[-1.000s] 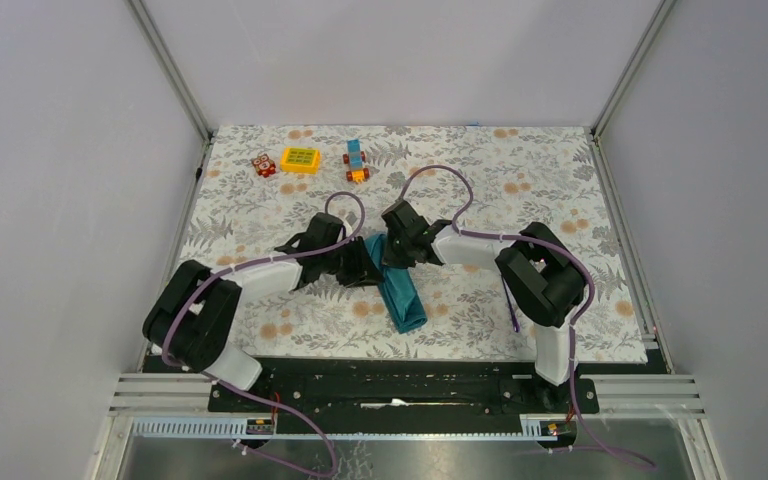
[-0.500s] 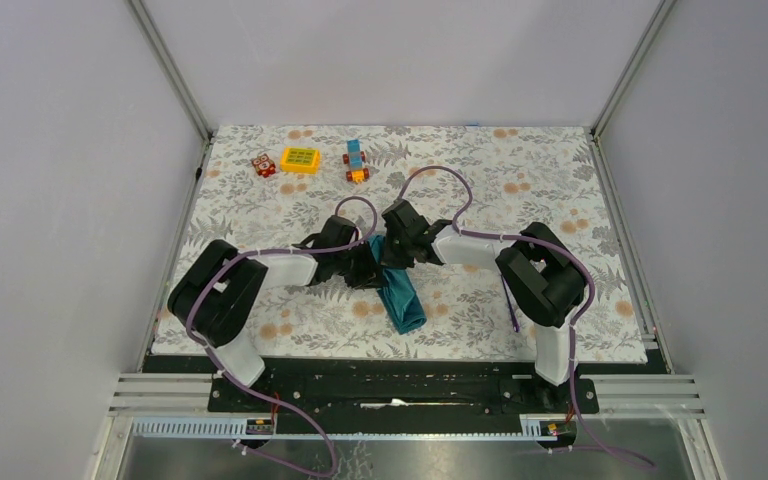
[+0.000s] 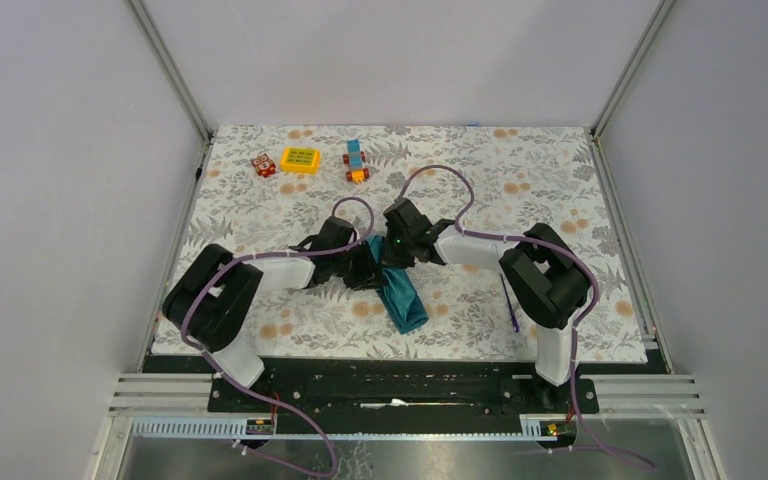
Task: Fold the napkin into a case and place the utensils inside
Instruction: Stuff the top corner of the smaller-rectangle-folded napkin at the center of the board.
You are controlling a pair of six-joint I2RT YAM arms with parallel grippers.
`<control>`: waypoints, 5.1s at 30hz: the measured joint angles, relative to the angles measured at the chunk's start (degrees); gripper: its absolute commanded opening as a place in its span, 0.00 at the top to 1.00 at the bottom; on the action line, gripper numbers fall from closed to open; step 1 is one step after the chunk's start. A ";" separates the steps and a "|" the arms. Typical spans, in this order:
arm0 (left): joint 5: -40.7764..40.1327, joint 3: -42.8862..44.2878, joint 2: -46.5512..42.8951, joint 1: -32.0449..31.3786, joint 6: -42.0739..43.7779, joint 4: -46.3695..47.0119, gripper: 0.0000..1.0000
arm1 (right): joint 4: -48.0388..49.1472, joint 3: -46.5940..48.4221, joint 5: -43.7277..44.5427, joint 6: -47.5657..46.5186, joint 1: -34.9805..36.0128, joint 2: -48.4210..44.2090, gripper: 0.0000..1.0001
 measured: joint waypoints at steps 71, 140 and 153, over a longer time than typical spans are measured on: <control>-3.48 2.86 1.84 -0.11 0.92 -1.70 1.00 | 13.79 -8.33 -25.42 -1.88 -15.98 -2.34 0.60; -26.62 26.32 6.16 -1.29 17.03 -32.89 0.66 | 18.53 -5.92 -27.36 1.77 -11.80 0.26 1.00; -28.81 28.63 8.15 -1.36 17.14 -33.29 0.66 | 18.97 -4.68 -27.19 2.73 -9.92 1.84 1.00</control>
